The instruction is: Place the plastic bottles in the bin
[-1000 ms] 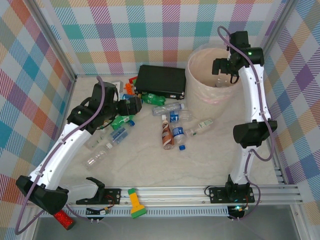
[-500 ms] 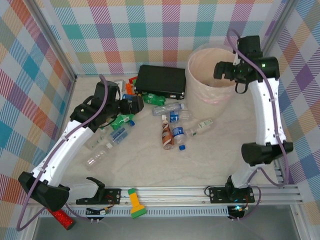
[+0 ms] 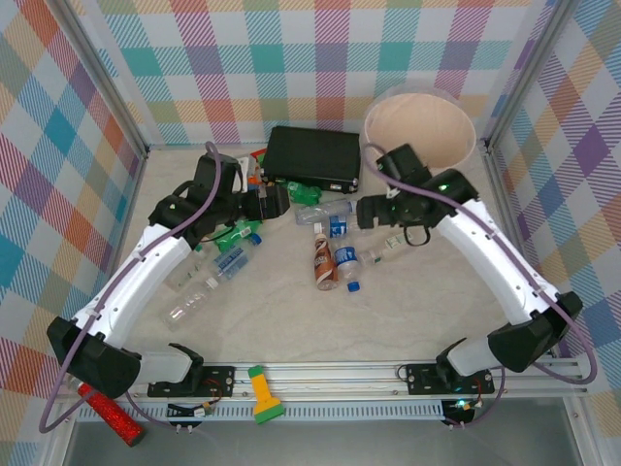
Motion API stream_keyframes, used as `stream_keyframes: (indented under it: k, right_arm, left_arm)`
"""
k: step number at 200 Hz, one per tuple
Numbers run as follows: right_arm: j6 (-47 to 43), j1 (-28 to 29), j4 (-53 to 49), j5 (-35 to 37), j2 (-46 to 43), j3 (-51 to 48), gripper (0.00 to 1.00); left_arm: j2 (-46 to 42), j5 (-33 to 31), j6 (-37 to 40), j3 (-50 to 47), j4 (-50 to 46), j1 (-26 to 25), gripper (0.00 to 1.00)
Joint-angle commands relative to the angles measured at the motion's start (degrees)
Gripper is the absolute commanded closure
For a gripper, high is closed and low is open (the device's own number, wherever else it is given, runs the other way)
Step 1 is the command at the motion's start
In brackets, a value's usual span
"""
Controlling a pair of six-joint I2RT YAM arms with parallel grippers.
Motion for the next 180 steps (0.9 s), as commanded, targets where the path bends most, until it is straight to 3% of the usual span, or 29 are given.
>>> stream_keyframes:
  k: [1,49,102,180]
  right_arm:
    - [4.35,3.33,4.41,-0.28,1.61,-2.85,0.01]
    - [5.93,4.92,12.81,-8.36,8.85,-9.29,0.00]
    - [5.58,4.92,13.66,-10.67,19.22,-9.40,0.31]
    - [6.37,4.72,15.82,-11.76,26.63,-10.37,0.35]
  left_arm:
    - [-0.12,1.20,-0.88,0.51,-0.12,-0.28,0.00]
    - [-2.50,0.53,-1.55,-0.39,-1.43,-0.29,0.01]
    - [-5.94,-1.30,-1.01,-1.35,-4.19,-0.31,0.00]
    - [-8.16,-2.43,-0.66,-2.41,-5.71,-0.31,0.00]
